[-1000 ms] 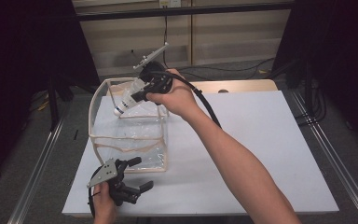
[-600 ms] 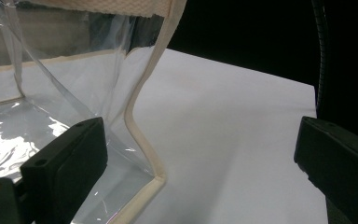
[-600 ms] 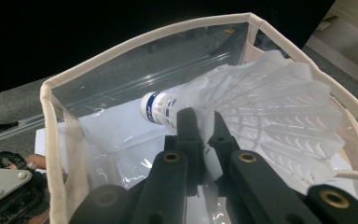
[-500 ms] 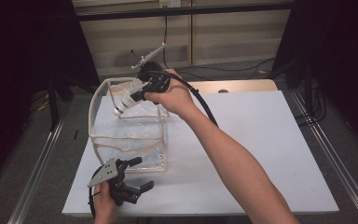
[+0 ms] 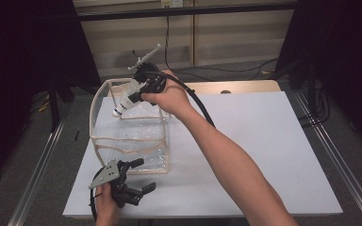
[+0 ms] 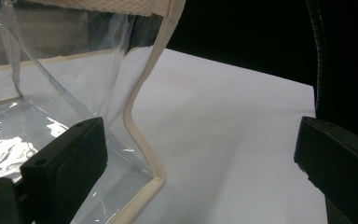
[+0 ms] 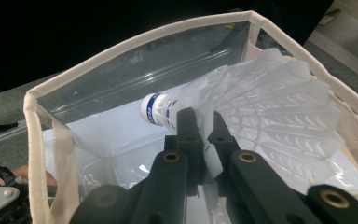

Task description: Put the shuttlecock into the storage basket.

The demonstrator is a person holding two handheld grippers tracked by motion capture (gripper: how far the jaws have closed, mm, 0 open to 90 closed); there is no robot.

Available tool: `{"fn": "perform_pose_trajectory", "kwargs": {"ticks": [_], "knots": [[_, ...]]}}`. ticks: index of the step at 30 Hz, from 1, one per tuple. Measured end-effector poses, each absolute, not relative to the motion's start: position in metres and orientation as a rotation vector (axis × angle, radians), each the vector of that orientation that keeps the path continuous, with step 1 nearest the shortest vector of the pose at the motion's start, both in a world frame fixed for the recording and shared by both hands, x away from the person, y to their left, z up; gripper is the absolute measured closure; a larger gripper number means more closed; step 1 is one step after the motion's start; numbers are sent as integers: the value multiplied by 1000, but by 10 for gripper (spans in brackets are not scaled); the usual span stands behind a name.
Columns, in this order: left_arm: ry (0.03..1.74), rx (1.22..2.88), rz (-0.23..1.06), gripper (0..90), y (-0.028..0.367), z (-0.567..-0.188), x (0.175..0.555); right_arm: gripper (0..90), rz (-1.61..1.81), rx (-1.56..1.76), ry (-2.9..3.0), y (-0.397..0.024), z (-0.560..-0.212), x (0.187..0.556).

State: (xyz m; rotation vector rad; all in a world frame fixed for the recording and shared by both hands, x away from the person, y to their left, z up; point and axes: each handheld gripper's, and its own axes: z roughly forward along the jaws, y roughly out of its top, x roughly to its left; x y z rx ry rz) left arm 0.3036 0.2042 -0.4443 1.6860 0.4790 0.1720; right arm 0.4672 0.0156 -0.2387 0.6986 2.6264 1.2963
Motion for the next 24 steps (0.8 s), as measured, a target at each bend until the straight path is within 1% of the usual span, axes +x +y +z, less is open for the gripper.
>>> {"fn": "perform_pose_trajectory", "kwargs": {"ticks": [24], "knots": [[479,1681,174,28,204,-444,304,880,1279,706,2657,34,-250,471]]}}
